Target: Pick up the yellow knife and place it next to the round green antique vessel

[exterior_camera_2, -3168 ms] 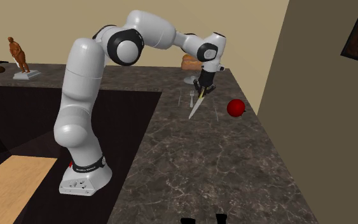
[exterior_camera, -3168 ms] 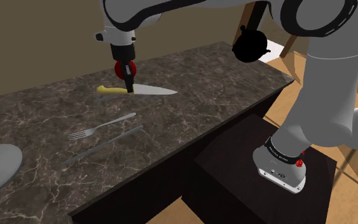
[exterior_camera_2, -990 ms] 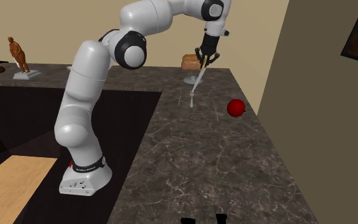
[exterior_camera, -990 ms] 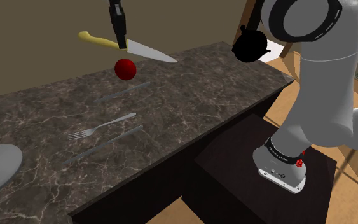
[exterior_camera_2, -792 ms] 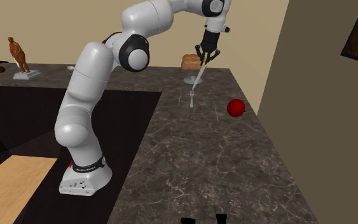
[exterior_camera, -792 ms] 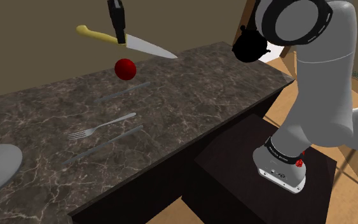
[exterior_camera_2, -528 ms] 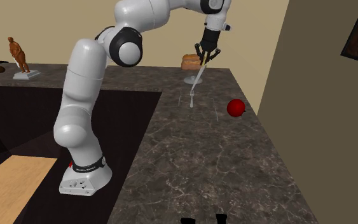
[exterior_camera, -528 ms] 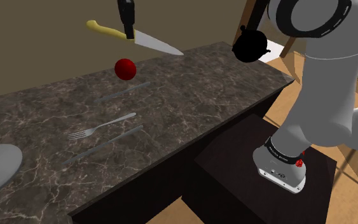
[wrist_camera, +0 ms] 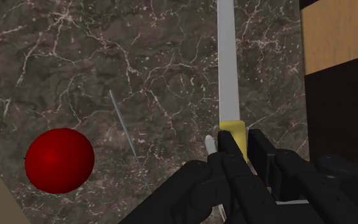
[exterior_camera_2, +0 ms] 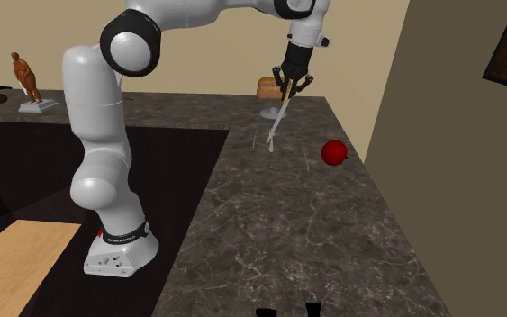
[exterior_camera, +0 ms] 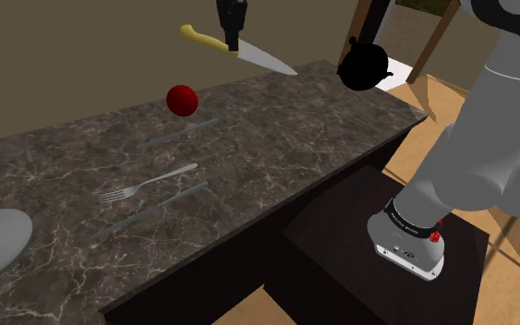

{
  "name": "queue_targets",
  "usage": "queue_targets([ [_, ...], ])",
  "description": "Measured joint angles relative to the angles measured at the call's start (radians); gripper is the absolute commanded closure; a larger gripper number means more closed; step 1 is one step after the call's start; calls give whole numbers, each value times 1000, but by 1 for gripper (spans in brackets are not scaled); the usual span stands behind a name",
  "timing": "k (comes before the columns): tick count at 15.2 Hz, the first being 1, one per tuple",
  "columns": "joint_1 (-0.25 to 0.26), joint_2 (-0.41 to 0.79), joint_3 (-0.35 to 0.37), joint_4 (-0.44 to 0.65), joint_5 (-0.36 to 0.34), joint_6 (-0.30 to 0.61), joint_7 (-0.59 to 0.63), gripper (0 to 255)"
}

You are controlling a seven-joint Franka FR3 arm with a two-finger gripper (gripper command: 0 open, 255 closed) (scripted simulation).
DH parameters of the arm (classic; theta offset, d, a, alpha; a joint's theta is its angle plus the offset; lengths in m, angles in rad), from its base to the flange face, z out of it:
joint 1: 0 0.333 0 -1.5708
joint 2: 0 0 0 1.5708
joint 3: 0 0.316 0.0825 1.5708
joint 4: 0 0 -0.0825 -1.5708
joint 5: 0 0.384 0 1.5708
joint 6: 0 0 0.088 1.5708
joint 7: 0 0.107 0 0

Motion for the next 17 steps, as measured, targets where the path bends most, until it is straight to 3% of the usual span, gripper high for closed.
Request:
queue_targets([
  [6,-74,-145,-58,-190,2,29,-136,255],
  [17,-193,-297,-191,-354,-45,12,-390,255],
])
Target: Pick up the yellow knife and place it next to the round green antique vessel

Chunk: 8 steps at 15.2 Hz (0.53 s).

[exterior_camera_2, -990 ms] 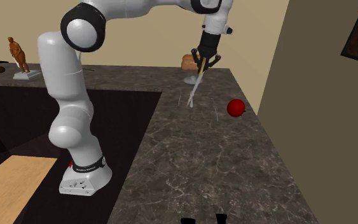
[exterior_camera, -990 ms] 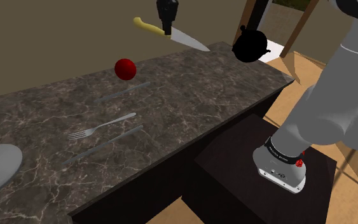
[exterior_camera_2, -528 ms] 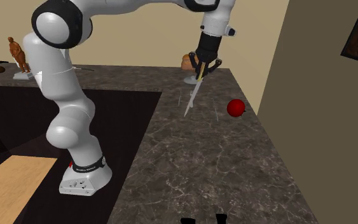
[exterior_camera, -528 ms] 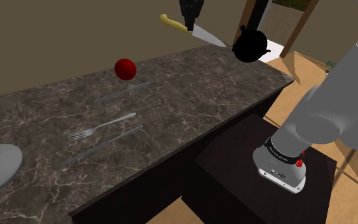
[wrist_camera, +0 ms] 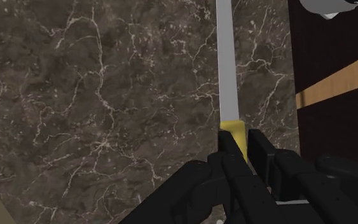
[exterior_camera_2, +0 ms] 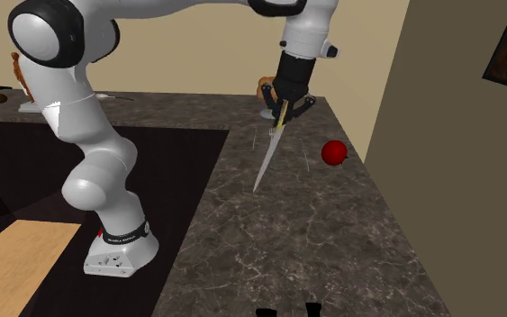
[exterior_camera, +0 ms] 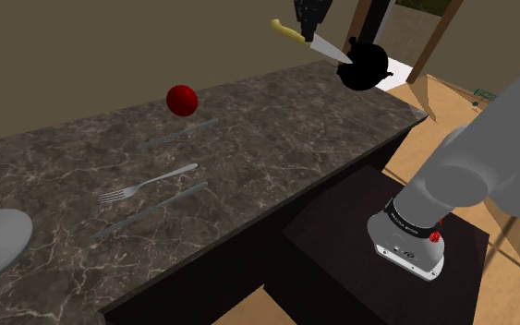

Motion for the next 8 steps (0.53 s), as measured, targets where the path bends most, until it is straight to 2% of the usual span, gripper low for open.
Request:
queue_targets([
  [8,-86,-39,-112,-38,-58,-13,-199,255],
])
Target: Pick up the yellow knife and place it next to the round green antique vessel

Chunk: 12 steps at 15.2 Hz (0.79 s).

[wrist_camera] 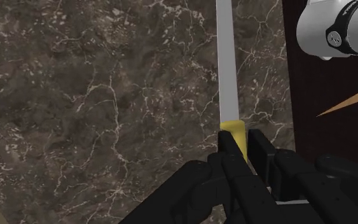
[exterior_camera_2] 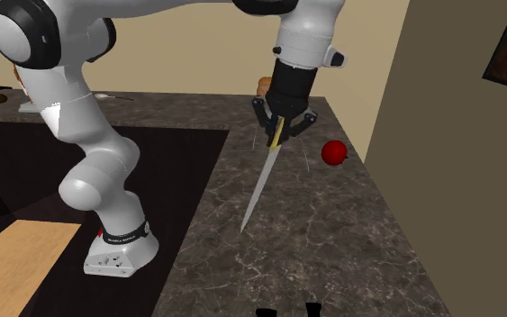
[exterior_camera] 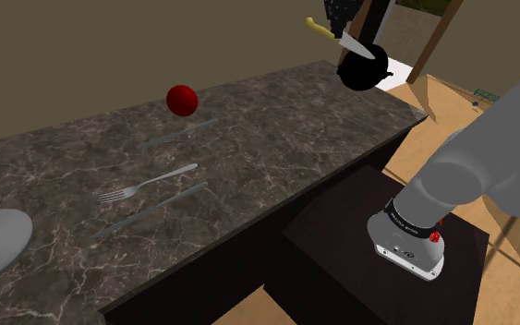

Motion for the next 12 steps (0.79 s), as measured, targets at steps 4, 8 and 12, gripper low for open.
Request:
queue_targets([
  [4,-39,4,-54,5,-26,-3,-95,255],
  [8,-61,7,-84,-18,-41,22,-147,255],
  [12,-62,0,-85,-75,-43,71,-148,255],
])
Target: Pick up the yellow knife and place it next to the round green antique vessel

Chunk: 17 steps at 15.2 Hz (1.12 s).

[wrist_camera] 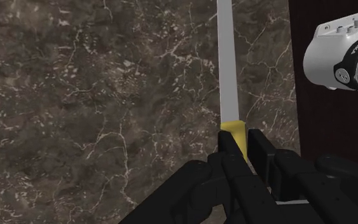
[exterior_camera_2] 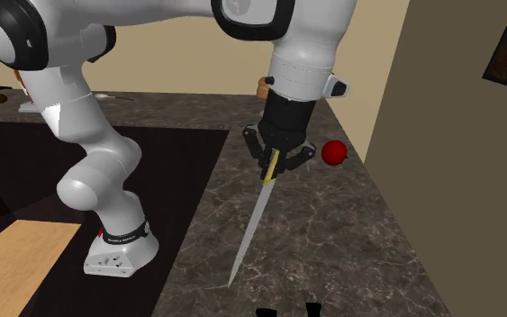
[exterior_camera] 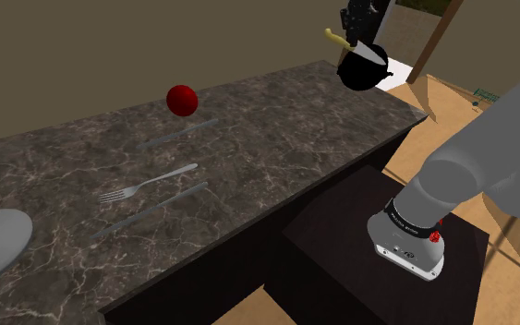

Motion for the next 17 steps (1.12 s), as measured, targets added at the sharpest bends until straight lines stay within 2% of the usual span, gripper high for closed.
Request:
queue_targets([
  [17,-3,-1,-5,-231,-2,230,-3,255],
])
